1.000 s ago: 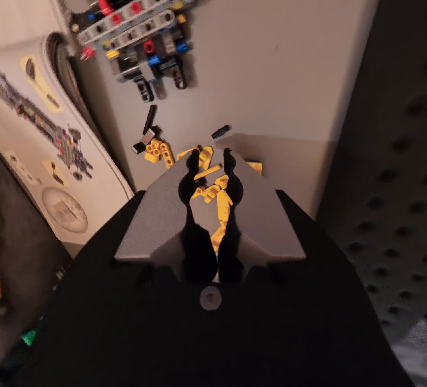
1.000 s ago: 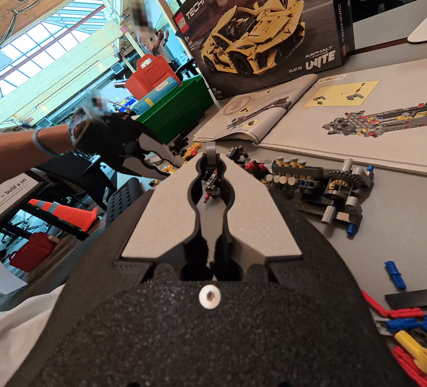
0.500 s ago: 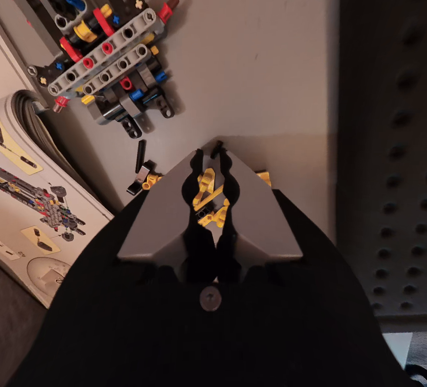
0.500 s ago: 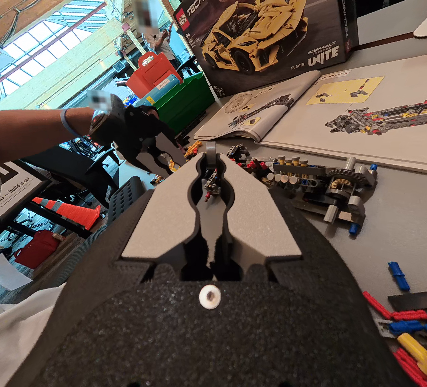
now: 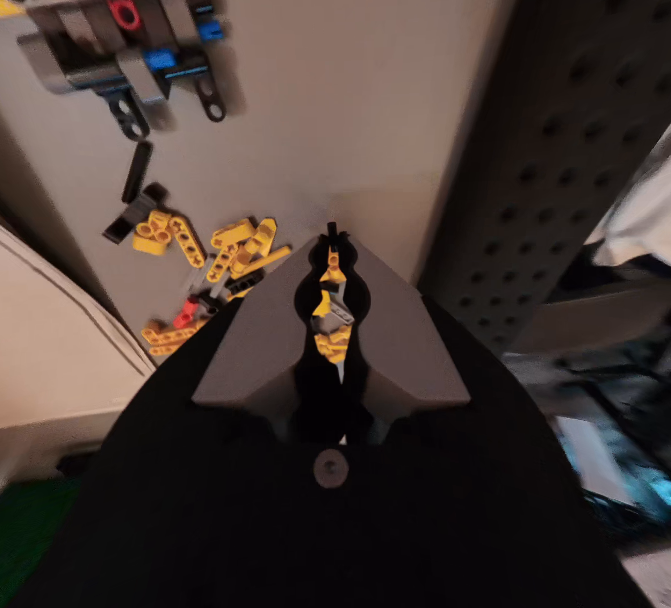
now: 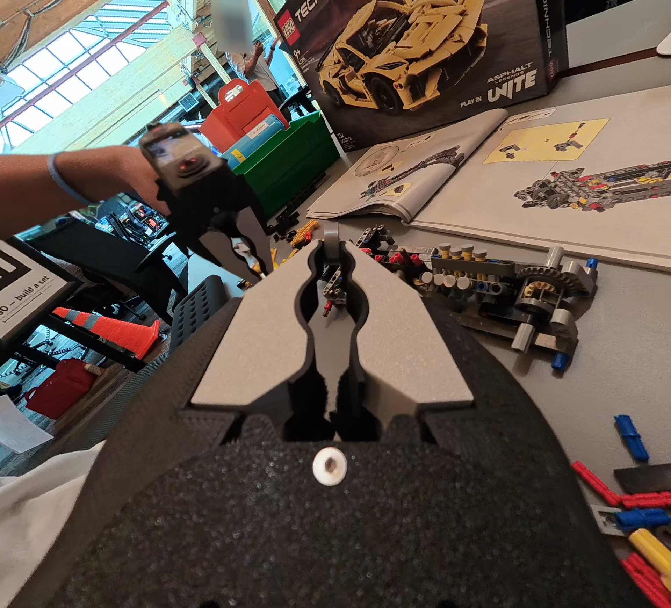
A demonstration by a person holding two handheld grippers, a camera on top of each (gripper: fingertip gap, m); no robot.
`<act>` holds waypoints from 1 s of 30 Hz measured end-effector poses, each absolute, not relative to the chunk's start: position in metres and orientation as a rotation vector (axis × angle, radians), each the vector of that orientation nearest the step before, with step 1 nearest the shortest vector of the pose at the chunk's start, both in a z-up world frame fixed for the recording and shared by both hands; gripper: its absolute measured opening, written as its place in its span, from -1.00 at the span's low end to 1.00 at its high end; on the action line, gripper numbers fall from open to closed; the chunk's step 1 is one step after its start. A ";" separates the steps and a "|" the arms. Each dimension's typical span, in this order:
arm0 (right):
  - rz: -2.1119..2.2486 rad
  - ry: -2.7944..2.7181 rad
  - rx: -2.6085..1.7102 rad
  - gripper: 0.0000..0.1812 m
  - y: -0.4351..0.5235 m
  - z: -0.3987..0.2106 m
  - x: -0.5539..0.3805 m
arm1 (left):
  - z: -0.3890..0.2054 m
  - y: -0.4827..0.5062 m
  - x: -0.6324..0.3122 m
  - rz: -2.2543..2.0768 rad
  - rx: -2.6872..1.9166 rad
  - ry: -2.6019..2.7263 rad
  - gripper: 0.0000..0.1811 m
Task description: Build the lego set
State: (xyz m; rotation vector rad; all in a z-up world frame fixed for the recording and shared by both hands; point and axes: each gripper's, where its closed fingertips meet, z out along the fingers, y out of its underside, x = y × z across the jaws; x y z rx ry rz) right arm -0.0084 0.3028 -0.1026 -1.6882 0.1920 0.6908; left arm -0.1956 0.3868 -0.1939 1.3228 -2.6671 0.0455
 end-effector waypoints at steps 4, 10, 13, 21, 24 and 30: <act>0.689 0.186 -1.688 -0.93 0.302 -0.102 -0.009 | -0.184 0.368 -0.200 -0.076 1.523 -2.286 -0.96; 0.651 0.194 -1.667 -0.93 0.300 -0.098 -0.004 | -0.182 0.372 -0.179 -0.250 1.518 -2.365 -0.96; 0.669 0.200 -1.650 -0.93 0.299 -0.095 -0.003 | -0.181 0.352 -0.142 0.144 1.696 -2.455 -0.96; 0.823 -0.009 -1.687 -0.93 0.298 -0.095 -0.049 | -0.113 0.304 -0.081 1.620 1.910 -2.132 -0.96; 0.879 -0.070 -1.682 -0.93 0.295 -0.093 -0.063 | -0.101 0.290 -0.082 1.848 1.846 -2.060 -0.96; 0.952 -0.102 -1.609 -0.93 0.289 -0.079 -0.067 | -0.090 0.286 -0.076 2.126 1.840 -1.859 -0.96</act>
